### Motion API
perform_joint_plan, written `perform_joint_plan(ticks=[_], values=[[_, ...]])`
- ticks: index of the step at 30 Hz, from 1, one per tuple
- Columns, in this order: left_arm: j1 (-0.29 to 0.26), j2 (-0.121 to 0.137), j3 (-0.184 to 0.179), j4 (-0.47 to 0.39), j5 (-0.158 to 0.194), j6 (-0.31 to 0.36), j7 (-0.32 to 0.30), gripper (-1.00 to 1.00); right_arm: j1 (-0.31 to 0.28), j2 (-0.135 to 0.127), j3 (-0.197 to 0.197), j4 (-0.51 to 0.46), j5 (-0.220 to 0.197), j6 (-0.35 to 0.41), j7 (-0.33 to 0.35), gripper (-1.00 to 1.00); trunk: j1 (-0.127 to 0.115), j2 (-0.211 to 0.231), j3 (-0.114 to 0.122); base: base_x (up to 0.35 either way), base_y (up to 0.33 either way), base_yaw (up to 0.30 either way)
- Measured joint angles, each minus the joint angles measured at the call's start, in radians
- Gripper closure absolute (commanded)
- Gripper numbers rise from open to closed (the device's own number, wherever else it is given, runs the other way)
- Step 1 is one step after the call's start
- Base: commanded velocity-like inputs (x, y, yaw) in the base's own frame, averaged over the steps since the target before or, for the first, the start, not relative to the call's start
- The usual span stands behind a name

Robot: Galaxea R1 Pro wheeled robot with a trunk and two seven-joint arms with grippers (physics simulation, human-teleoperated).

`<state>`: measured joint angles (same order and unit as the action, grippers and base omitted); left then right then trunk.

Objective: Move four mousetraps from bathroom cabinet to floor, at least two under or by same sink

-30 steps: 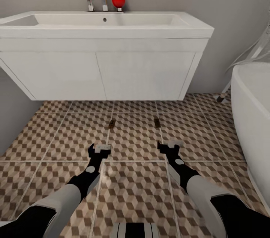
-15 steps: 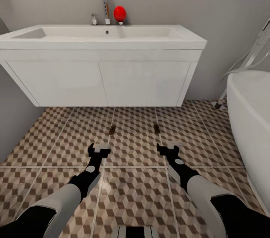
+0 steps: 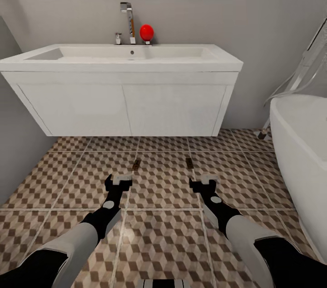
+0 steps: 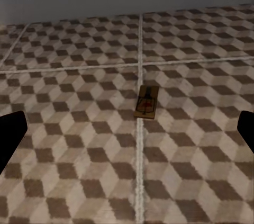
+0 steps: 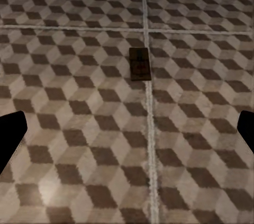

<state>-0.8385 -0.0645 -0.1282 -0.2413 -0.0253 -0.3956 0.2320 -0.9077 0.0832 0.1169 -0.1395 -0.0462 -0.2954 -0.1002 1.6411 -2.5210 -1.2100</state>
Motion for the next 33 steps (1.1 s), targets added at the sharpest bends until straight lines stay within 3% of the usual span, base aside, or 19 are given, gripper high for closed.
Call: perform_joint_plan(ticks=[11,33], values=[[0.0,0.0,0.009,0.0,0.08,0.0,0.006,-1.0,0.0,0.0,-0.003,-0.044,0.001,0.012,0.003,-1.0,-0.005,0.003,0.043,0.0,0.0,0.0],[0.0,-0.006,0.012,0.01,0.099,0.007,0.065,-1.0,0.0,-0.002,-0.007,-0.062,-0.005,0.019,0.003,-1.0,-0.015,0.008,0.128,0.0,0.0,0.0]])
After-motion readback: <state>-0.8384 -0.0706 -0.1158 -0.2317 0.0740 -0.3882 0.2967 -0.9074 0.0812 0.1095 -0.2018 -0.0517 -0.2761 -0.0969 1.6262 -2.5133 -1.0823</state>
